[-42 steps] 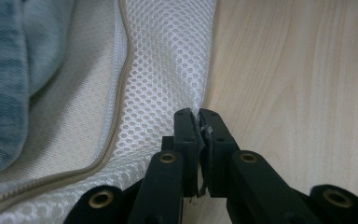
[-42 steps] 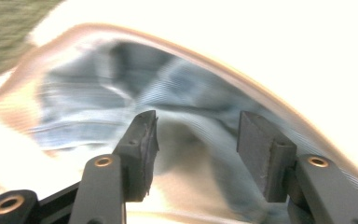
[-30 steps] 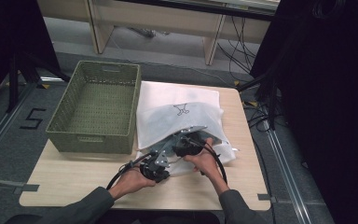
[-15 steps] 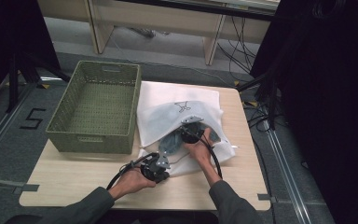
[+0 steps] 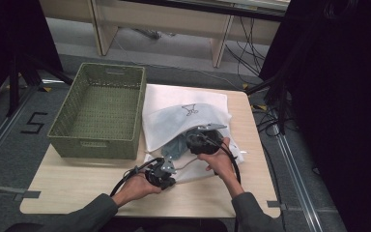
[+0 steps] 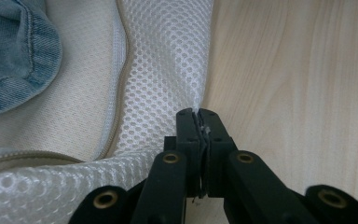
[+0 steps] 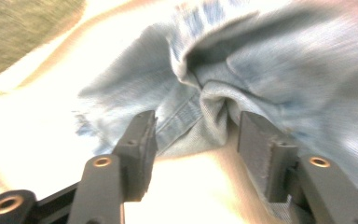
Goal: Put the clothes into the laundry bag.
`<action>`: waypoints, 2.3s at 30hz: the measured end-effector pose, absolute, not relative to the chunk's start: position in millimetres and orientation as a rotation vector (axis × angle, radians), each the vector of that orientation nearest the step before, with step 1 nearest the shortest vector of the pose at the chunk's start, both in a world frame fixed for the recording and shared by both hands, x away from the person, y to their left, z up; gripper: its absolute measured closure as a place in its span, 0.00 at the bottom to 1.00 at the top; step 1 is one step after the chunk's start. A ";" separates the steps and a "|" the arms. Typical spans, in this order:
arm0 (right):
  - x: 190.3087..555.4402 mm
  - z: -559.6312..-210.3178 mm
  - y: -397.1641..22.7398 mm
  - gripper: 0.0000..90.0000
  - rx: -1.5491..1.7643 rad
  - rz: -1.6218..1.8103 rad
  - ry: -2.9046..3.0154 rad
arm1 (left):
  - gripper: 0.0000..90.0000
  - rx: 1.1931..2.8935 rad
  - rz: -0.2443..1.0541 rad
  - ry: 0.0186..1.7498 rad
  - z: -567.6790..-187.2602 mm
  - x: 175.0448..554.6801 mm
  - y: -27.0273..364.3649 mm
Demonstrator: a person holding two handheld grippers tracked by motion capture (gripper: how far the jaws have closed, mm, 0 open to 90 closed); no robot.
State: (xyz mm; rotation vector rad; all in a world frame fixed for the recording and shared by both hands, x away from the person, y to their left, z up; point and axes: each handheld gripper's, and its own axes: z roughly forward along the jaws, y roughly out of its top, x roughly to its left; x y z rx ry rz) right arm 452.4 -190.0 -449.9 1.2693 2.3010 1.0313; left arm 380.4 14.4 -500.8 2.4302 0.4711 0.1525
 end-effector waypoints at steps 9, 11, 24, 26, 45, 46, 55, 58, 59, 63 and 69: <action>444.1 -412.5 -235.2 0.38 1.296 1.132 2.047 | 0.95 2.409 0.137 0.499 -501.8 380.5 13.2; 447.1 -412.9 -239.4 0.32 1.262 1.129 2.041 | 0.95 2.426 0.139 0.484 -501.2 381.3 14.1; 472.5 -411.2 -223.2 0.83 1.038 0.962 2.083 | 0.95 2.399 0.135 0.512 -502.3 380.1 12.7; 472.6 -410.8 -222.8 0.88 1.042 0.959 2.114 | 0.95 2.427 0.135 0.486 -501.2 381.1 13.8; 446.5 -486.8 -195.2 0.91 0.927 0.517 2.485 | 0.95 2.428 0.147 0.481 -500.6 381.0 13.5; 445.0 -483.4 -196.7 0.85 0.934 0.545 2.473 | 0.95 2.433 0.143 0.485 -500.6 380.6 13.4; 421.0 -457.4 -182.6 0.87 0.702 0.705 2.349 | 0.94 2.417 0.145 0.496 -501.0 380.2 12.8; 418.6 -454.0 -180.1 0.96 0.705 0.700 2.381 | 0.94 2.414 0.147 0.497 -501.1 380.5 12.9; 417.6 -452.9 -179.4 0.96 0.705 0.689 2.398 | 0.94 2.414 0.147 0.497 -501.1 380.5 12.9; 420.9 -469.7 -177.3 0.96 0.676 0.608 2.511 | 0.94 2.416 0.146 0.499 -501.1 380.5 13.0; 426.6 -493.1 -174.3 0.96 0.732 0.535 2.573 | 0.94 2.429 0.145 0.489 -500.6 381.1 14.6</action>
